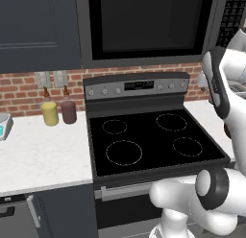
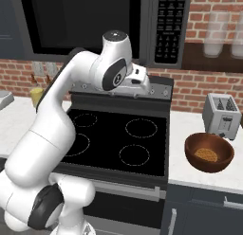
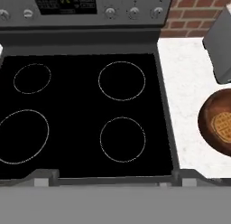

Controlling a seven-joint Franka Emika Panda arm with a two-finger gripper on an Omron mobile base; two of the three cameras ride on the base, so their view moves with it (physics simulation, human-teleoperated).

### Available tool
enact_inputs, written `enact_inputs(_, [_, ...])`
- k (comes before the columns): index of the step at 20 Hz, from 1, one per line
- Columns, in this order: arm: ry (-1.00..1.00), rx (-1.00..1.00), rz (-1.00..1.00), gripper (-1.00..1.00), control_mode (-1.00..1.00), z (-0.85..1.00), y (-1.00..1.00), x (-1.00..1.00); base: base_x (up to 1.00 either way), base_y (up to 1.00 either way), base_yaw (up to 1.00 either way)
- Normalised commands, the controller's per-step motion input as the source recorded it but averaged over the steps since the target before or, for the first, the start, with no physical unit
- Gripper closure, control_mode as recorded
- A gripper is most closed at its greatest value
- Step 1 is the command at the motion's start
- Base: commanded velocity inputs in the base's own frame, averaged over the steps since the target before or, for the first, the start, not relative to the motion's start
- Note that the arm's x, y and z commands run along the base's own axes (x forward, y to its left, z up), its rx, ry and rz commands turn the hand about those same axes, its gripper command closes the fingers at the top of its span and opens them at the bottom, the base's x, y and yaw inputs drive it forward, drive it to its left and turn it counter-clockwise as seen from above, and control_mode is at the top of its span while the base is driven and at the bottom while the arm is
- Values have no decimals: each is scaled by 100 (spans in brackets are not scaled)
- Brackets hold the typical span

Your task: Open the microwave, place the bowl with waffle inside the microwave, then close the microwave door and turn it on.

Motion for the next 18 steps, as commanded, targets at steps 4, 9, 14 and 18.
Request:
enact_inputs(4, [-28, 0, -10, -100, -100, 42, -36, 0, 0, 0, 0])
enact_inputs(9, [-29, 0, -11, -100, -100, 45, -25, 0, 0, 0, 0])
enact_inputs(14, [-17, 0, -8, -100, -100, 48, -8, 0, 0, 0, 0])
enact_inputs(18, [-4, 0, -2, -100, -100, 52, 0, 0, 0, 0, 0])
